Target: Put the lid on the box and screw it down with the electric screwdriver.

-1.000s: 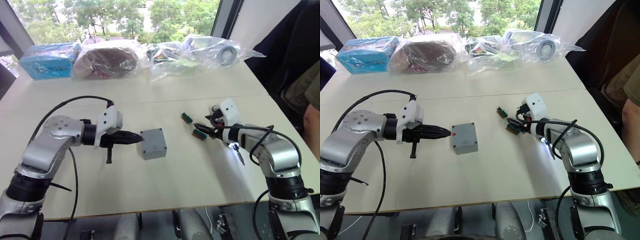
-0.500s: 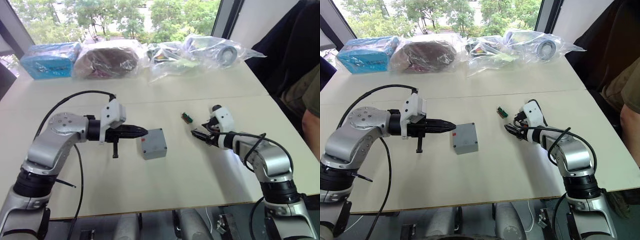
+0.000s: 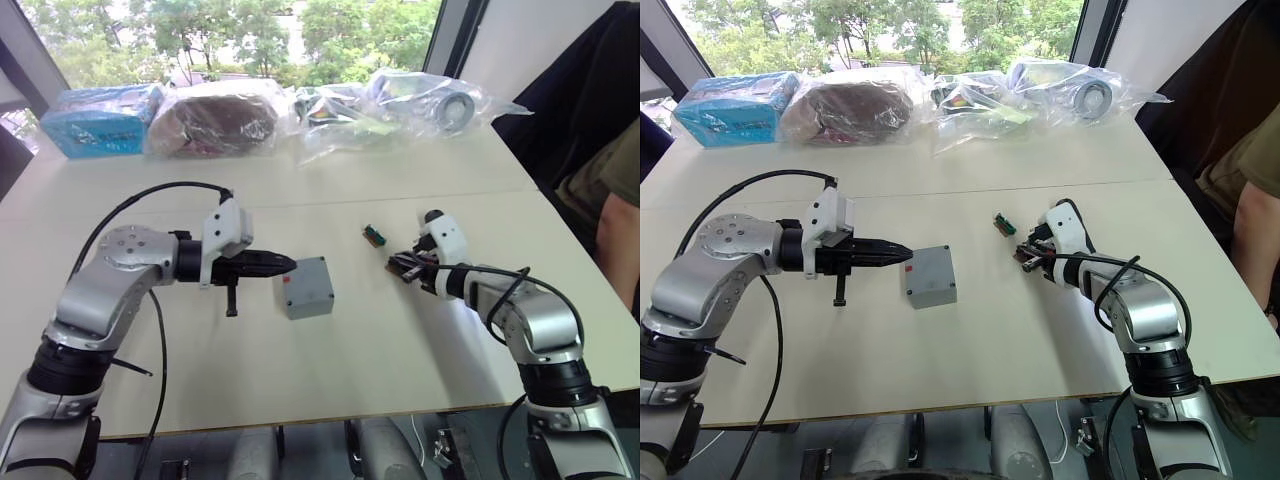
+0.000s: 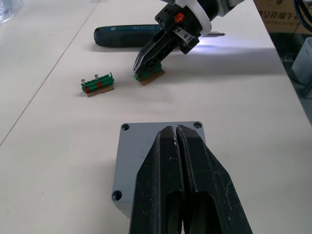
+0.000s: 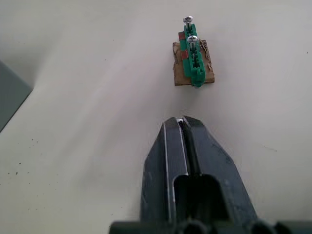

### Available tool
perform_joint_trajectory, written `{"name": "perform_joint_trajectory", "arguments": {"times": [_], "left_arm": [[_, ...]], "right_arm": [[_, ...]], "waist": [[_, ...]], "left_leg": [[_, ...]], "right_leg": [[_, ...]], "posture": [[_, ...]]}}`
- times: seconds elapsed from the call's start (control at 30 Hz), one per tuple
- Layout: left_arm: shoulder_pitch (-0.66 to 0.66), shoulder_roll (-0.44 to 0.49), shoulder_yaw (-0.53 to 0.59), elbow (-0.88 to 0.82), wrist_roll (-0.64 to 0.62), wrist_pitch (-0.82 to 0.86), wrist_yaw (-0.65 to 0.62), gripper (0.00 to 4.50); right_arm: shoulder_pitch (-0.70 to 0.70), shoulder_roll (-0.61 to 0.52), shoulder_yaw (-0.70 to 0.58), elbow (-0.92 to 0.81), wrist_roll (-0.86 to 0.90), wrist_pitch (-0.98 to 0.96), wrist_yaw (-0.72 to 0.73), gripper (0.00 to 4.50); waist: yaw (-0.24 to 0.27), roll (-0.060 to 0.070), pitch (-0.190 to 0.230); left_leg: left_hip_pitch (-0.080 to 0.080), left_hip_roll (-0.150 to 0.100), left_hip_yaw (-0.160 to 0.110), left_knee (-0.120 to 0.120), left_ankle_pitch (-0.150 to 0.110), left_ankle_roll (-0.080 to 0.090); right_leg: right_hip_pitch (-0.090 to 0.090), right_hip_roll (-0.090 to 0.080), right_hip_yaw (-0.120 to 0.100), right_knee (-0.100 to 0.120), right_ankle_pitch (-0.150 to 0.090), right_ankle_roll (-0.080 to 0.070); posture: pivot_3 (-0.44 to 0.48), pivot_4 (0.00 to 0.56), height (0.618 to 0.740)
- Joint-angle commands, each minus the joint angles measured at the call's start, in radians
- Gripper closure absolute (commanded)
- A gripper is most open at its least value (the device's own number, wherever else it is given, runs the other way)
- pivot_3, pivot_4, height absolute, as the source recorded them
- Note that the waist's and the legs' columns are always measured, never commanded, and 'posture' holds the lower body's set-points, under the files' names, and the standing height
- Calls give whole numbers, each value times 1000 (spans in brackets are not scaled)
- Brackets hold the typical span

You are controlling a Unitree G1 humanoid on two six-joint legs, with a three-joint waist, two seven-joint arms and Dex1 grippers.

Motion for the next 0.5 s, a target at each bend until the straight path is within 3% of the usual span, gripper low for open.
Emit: {"name": "perform_joint_trajectory", "arguments": {"times": [0.03, 0.27, 0.5], "left_arm": [[-12, 9, 12, -31, -9, 1, 10, 4500], [8, 29, 26, -28, -11, 8, 16, 4500], [43, 67, 35, 36, 36, -32, 29, 4500]], "right_arm": [[-10, -1, -2, -14, 2, -13, 5, 4444], [-47, -26, -32, -57, 17, 14, 5, 4444], [-203, -44, -26, -181, 123, 136, 54, 4444]], "waist": [[0, 0, 0], [0, 0, 0], [-2, 0, 0]], "left_leg": [[0, 0, 0, 0, 0, 0], [0, 0, 0, 0, 0, 0], [0, 0, -1, 0, 0, 0]], "right_leg": [[0, 0, 0, 0, 0, 0], [0, 0, 0, 0, 0, 0], [0, 1, 0, 1, 0, 0]], "posture": [[0, 150, 740], [0, 150, 740], [0, 150, 740]]}}
